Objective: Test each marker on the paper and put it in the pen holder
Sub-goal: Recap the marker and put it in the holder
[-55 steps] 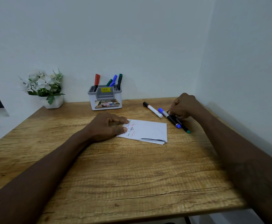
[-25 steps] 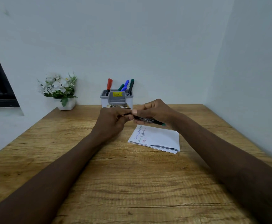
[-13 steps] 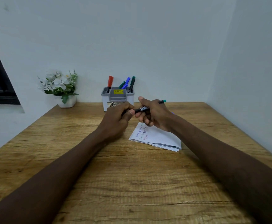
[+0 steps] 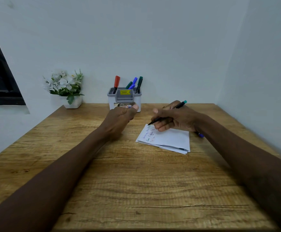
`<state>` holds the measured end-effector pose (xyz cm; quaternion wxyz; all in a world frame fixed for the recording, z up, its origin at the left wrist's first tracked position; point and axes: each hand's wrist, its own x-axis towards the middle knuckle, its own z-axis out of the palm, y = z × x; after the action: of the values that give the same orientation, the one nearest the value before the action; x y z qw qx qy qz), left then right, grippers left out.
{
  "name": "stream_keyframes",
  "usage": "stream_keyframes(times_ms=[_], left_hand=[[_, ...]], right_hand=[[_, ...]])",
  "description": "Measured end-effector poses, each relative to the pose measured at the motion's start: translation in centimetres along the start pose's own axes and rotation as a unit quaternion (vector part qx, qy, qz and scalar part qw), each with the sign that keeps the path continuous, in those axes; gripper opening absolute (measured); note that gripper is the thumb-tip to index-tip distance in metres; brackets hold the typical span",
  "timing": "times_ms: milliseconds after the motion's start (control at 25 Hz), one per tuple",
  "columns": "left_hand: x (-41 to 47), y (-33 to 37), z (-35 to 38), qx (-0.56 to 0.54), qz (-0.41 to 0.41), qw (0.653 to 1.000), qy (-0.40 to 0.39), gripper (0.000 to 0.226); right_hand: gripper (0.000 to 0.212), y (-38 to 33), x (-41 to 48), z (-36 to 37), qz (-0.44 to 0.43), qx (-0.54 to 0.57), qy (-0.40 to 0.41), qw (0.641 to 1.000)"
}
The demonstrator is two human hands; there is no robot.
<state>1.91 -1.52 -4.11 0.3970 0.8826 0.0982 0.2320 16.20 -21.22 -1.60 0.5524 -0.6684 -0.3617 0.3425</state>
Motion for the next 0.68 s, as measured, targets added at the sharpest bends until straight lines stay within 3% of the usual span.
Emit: stream_keyframes(times_ms=[80,240,360,680], left_hand=[[-0.1,-0.3,0.5,0.014,0.006,1.000,-0.019,0.051],[-0.2,-1.1,1.0,0.082,0.007,0.993,-0.085,0.041],[0.0,-1.2,1.2,0.087,0.004,0.991,-0.106,0.044],[0.1,-1.3,1.1,0.080,0.004,0.990,-0.115,0.036]], right_hand=[[0.034,0.5,-0.1,-0.1,-0.013,-0.018,-0.003,1.000],[0.003,1.9,0.4,0.4,-0.073,-0.069,0.077,0.992],[0.016,3.2,0.6,1.4,-0.089,-0.111,0.095,0.985],[0.016,3.8,-0.1,1.4,-0.123,-0.192,0.084,0.970]])
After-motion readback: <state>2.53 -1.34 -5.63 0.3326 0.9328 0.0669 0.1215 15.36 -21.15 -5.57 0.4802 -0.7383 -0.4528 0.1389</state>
